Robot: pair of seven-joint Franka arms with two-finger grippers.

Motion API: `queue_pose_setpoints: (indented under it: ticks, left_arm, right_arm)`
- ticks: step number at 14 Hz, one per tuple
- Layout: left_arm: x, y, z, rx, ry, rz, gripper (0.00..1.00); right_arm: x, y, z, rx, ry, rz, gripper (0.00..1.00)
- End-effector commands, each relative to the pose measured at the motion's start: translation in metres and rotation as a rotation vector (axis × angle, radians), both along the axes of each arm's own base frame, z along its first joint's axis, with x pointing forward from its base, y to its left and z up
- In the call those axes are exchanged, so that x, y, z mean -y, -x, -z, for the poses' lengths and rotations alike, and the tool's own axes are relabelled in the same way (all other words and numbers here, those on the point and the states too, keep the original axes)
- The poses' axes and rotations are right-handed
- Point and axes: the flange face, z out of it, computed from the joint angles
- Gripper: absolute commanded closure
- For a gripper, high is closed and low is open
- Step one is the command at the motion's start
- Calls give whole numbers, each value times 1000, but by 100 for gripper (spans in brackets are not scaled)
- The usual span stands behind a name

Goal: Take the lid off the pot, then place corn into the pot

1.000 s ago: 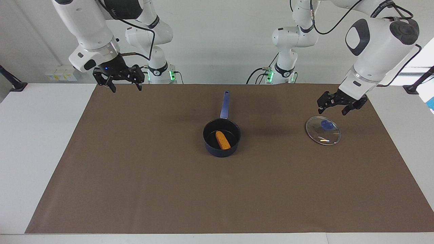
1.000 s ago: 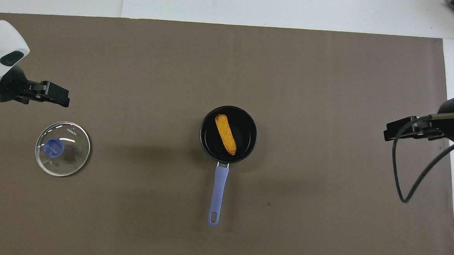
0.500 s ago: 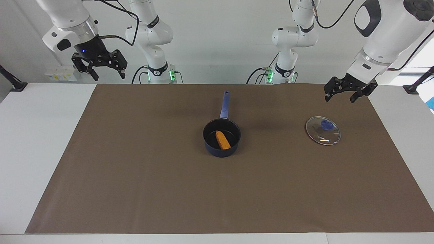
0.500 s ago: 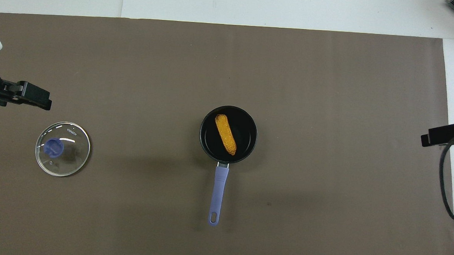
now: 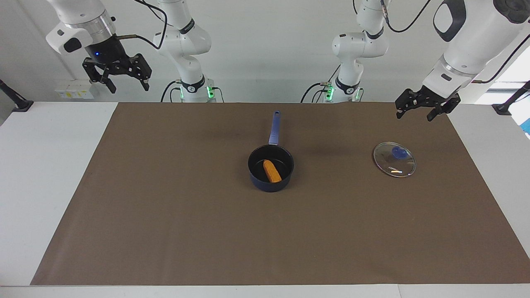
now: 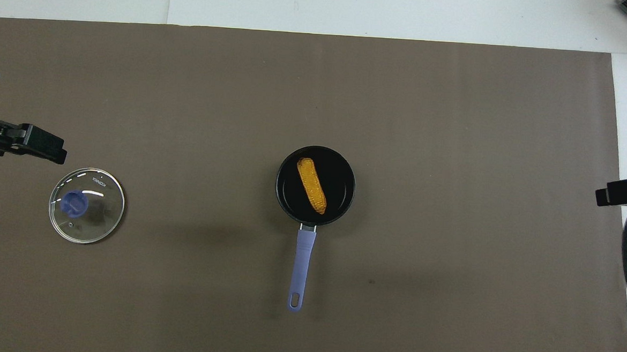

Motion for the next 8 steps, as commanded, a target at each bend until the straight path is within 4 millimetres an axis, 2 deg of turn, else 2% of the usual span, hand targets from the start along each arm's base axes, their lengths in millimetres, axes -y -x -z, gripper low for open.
queue_pose_setpoints:
  ticks: [1, 3, 6, 8]
  left_arm:
    - [-6, 6, -22, -26, -16, 13, 0]
    - [-7, 9, -34, -27, -16, 10, 0]
    - [-4, 9, -34, -13, -17, 7, 0]
    - [-4, 9, -34, -13, -17, 7, 0]
  right_arm:
    - [30, 11, -4, -8, -2, -19, 0]
    - [33, 12, -3, -8, -3, -7, 0]
    - [30, 13, 0, 5, 8, -13, 0]
    - [9, 6, 0, 36, 71, -69, 0]
